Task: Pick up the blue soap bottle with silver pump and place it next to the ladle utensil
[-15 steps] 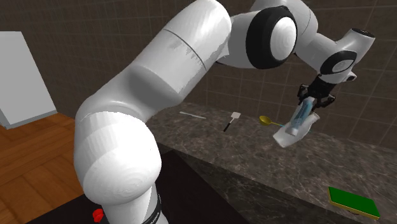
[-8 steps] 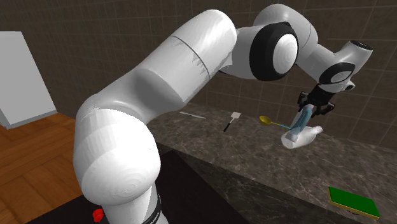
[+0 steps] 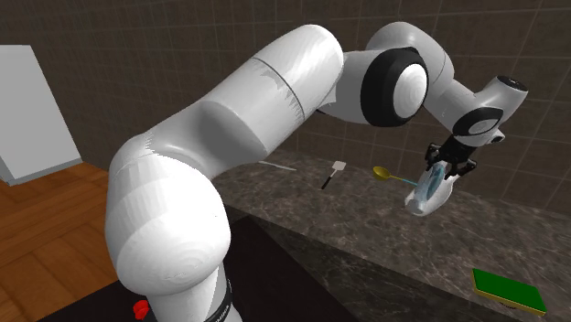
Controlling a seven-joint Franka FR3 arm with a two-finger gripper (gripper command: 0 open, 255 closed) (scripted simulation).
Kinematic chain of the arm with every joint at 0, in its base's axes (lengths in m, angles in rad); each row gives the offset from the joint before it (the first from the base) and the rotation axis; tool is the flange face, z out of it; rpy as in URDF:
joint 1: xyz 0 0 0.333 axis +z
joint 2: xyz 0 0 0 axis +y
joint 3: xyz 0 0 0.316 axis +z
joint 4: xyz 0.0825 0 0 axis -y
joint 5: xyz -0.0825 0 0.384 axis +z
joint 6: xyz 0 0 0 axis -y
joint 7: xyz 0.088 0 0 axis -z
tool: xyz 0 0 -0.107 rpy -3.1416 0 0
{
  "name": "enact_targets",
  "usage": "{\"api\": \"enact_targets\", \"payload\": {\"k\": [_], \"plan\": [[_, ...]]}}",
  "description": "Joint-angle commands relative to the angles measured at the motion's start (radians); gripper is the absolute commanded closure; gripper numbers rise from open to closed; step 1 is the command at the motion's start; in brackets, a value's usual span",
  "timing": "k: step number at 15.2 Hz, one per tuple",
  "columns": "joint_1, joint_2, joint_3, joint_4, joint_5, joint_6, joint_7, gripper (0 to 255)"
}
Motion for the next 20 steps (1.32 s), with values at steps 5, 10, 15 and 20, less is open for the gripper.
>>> {"api": "enact_targets", "payload": {"k": [5, 10, 15, 20], "plan": [[-0.001, 0.047, 0.008, 0.0, 0.01, 0.044, -0.019, 255], [-0.001, 0.06, 0.009, 0.005, 0.013, 0.052, -0.023, 255], [0.001, 0.047, 0.008, -0.016, 0.016, 0.058, -0.028, 0], [0.0, 0.06, 0.008, 0.004, 0.015, 0.052, -0.024, 0]]}}
